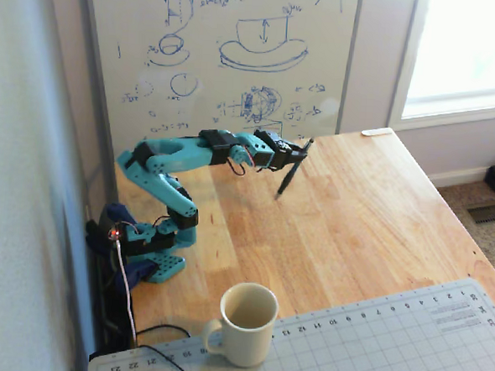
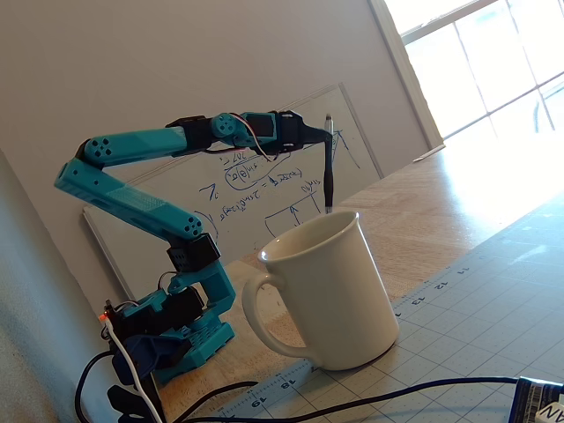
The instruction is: Grasp a pen and put it in a mug.
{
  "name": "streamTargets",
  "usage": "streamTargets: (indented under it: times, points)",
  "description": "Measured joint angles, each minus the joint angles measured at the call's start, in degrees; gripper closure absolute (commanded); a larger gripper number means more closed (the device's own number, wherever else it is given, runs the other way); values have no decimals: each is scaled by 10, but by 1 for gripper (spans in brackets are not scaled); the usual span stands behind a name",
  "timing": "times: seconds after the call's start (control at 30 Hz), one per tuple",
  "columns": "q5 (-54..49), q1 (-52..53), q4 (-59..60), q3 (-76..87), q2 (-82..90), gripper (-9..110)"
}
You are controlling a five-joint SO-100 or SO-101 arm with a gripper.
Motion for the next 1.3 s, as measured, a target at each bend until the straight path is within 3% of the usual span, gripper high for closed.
streamTargets:
  times: [0.2, 0.43, 0.67, 0.93, 1.3]
  points:
    - [-113, 181, 0, 40, 174, 100]
    - [-123, 439, 0, 54, 309, 100]
    - [-128, 612, 0, 54, 337, 100]
    - [-128, 715, 0, 54, 337, 100]
    - [-128, 720, 0, 138, 288, 100]
